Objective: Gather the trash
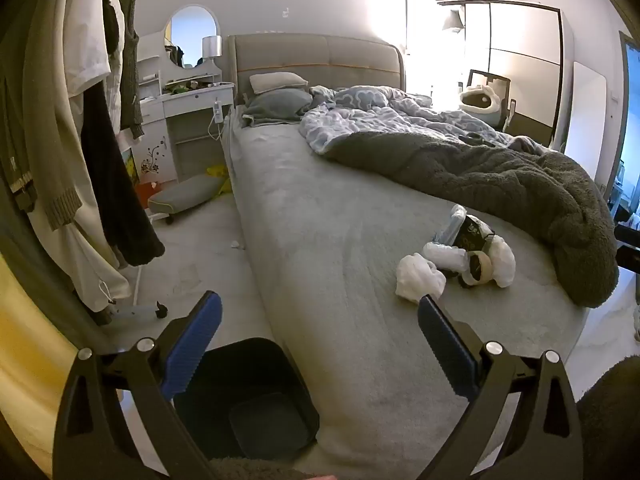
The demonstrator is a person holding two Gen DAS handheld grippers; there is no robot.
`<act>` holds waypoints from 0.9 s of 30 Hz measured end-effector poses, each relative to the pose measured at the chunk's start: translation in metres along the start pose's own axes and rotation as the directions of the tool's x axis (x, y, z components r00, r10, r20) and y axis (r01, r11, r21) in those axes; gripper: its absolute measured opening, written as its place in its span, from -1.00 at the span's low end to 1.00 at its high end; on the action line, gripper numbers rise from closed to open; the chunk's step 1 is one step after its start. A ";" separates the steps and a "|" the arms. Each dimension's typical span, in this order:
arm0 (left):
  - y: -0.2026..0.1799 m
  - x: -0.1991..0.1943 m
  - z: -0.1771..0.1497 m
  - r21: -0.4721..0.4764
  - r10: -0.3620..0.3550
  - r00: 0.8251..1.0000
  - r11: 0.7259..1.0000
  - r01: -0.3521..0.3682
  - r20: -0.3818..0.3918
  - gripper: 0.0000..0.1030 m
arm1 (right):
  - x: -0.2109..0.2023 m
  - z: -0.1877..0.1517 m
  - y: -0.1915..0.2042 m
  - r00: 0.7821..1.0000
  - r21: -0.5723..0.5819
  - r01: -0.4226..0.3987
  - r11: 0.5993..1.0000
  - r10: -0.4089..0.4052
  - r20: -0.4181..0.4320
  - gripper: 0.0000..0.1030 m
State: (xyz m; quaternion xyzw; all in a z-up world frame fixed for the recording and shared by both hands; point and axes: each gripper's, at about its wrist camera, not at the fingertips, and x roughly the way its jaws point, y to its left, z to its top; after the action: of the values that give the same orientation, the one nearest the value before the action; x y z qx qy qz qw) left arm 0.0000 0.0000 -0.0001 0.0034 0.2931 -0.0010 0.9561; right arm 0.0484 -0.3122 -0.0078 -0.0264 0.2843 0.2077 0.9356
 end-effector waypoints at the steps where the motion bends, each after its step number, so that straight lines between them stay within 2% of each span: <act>1: 0.000 0.000 0.000 0.000 0.000 1.000 1.000 0.000 -0.001 0.94 | 0.000 0.000 0.000 1.000 0.000 0.001 1.000 -0.001 0.000 0.94; 27: 0.001 -0.001 -0.003 0.004 -0.003 1.000 1.000 0.003 -0.011 0.94 | 0.000 0.005 -0.001 1.000 0.008 -0.004 1.000 0.004 -0.001 0.94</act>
State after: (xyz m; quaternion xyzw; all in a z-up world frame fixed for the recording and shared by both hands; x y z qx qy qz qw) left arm -0.0025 0.0006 -0.0017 0.0048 0.2984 -0.0031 0.9544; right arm 0.0513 -0.3127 -0.0035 -0.0221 0.2856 0.2082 0.9352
